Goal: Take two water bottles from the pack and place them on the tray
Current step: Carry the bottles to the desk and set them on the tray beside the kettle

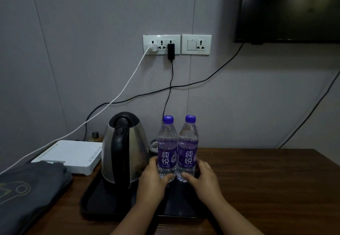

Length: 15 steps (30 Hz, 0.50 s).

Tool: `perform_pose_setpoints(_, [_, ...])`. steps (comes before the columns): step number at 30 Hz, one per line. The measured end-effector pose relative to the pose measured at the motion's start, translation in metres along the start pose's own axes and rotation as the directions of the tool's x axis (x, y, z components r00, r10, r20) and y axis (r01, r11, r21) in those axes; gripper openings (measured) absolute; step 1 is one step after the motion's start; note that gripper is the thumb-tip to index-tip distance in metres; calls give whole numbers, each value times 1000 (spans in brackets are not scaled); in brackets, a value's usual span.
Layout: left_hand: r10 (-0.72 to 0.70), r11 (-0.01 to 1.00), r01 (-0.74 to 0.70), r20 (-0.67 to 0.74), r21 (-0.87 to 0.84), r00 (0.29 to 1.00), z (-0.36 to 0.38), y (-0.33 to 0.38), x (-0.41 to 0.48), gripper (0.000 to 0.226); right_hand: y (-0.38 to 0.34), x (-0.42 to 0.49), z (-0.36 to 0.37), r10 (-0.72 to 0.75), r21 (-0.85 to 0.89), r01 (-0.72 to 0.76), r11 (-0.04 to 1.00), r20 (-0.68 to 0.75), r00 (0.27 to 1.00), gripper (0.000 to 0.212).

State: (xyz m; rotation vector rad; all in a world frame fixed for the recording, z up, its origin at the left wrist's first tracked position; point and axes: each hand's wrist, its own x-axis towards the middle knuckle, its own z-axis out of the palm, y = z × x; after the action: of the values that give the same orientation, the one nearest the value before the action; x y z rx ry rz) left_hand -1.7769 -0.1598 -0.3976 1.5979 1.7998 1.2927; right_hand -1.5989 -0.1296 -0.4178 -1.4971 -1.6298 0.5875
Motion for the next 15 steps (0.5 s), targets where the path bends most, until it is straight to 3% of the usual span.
perform_pose_setpoints(15, [25, 999, -25, -9, 29, 1000, 1, 1, -1, 66, 1, 0, 2, 21, 22, -21, 1000, -11, 1000, 72])
